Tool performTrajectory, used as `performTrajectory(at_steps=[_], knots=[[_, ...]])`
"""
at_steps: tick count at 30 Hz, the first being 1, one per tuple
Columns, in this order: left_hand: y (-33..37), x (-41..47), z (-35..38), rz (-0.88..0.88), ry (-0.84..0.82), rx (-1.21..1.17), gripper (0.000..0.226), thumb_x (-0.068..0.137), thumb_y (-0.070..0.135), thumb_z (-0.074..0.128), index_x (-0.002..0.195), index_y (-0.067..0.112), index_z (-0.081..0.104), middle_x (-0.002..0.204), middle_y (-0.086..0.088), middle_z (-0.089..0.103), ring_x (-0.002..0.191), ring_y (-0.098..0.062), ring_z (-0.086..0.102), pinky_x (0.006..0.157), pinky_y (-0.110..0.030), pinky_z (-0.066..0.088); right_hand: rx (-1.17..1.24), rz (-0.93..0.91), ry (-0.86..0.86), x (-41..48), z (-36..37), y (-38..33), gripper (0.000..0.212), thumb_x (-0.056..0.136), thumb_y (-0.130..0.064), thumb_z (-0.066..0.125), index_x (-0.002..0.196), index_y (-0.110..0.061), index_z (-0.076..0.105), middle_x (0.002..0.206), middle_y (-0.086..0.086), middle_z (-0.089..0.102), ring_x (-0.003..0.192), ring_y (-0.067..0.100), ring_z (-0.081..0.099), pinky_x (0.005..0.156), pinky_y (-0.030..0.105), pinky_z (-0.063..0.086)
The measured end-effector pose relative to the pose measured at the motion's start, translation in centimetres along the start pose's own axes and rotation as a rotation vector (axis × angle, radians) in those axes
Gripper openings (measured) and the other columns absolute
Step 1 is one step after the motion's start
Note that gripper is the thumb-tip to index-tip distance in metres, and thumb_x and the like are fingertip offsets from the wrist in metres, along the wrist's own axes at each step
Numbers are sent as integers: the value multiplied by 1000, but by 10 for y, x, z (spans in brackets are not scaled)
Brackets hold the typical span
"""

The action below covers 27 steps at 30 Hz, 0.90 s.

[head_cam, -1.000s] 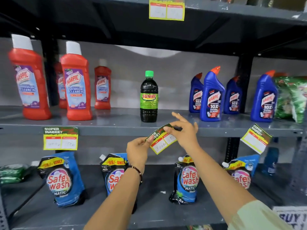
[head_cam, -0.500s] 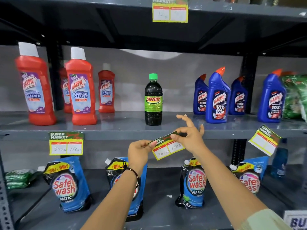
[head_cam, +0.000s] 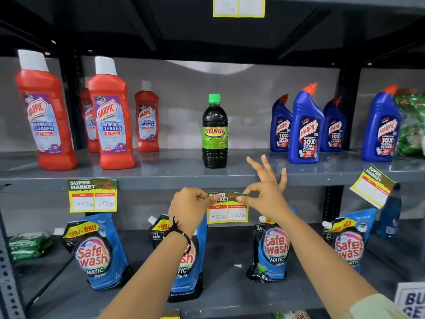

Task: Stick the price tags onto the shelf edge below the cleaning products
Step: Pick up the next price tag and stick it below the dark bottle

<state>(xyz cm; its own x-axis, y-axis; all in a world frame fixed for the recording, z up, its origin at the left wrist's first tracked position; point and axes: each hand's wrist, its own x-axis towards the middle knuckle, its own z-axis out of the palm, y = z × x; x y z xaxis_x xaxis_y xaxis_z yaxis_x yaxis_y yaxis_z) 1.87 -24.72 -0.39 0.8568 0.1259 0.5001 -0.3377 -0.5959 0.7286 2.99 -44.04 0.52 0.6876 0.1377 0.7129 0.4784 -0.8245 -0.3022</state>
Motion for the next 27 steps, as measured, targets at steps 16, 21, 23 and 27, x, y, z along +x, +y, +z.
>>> performTrajectory(at_steps=[16, 21, 23, 27], knots=[[14, 10, -16, -15, 131, -31, 47, 74, 50, 66, 61, 5, 68, 59, -8, 71, 62, -26, 67, 59, -41, 56, 208, 197, 127, 15, -1, -11, 20, 69, -37, 73, 58, -24, 63, 141, -15, 39, 131, 7, 29, 111, 49, -13], [13, 8, -14, -15, 162, 33, 49, 73, 53, 65, 60, 6, 67, 57, -5, 70, 59, -24, 66, 56, -38, 56, 186, 193, 162, 17, 3, -12, 32, 67, -36, 75, 50, -32, 49, 137, -12, 44, 118, 0, 36, 111, 51, -8], [15, 9, -13, -20, 190, 108, 55, 72, 58, 63, 56, 5, 64, 54, -4, 67, 55, -23, 63, 50, -32, 52, 178, 190, 201, 16, 5, -12, 29, 65, -36, 77, 56, -27, 50, 136, -11, 44, 120, 3, 38, 111, 51, -8], [18, 11, -13, -41, 227, 249, 61, 71, 62, 61, 44, 10, 45, 43, -3, 50, 45, -19, 49, 42, -21, 33, 159, 175, 244, 15, 6, -13, 41, 64, -40, 76, 89, -27, 47, 136, -10, 44, 127, 11, 38, 110, 50, -10]])
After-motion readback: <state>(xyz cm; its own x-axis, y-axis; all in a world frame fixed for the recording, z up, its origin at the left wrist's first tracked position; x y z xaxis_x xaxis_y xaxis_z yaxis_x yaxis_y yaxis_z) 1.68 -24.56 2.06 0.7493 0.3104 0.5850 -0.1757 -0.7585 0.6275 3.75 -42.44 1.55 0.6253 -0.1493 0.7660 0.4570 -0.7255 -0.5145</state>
